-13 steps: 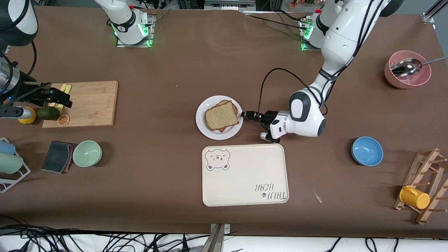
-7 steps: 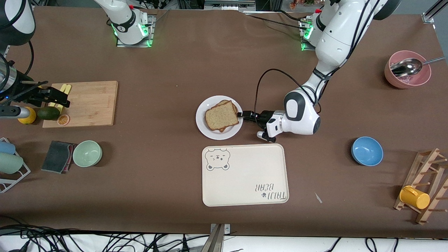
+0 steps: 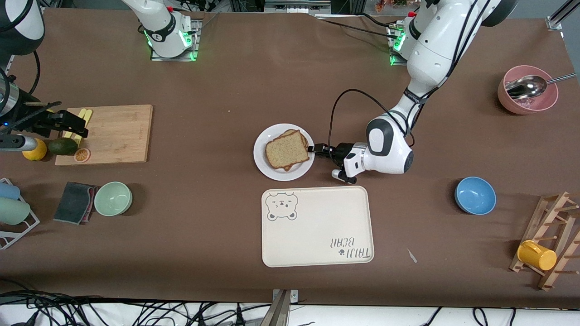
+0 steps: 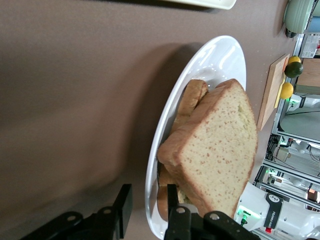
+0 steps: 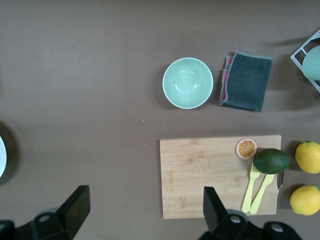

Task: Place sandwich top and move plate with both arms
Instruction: 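Close the left gripper on the white plate rim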

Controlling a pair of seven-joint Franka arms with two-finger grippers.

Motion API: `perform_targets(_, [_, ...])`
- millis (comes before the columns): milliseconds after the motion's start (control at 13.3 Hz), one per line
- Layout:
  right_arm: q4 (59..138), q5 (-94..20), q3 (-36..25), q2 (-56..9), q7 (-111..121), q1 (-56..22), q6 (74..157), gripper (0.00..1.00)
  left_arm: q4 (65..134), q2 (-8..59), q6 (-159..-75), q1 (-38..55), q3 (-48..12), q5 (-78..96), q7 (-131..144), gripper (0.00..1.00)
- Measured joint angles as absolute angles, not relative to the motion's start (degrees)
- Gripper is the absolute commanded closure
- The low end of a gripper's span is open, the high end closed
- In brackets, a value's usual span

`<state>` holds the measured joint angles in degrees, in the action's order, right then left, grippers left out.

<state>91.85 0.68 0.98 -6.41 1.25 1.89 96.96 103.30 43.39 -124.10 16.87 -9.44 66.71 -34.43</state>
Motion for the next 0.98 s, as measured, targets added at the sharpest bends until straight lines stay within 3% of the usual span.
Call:
perform_targets(151, [91.71,0.7,1.15,-6.41,1.25,1.76,97.01,0.0,103.3,43.49,-124.21,16.89,-9.44,66.71,-34.48,0.97])
perform_targets(226, [91.32,0.72,1.55,-6.41,1.25,1.52,97.08,0.0,103.3,43.49,-124.24,16.89,-9.44,66.71,-34.51,1.0])
perform_targets(978, [90.31,1.16,1.77,-6.76,1.21,1.38,96.93,0.0,103.1,43.25,-123.61,16.64,-9.57,67.32,-35.52,1.0])
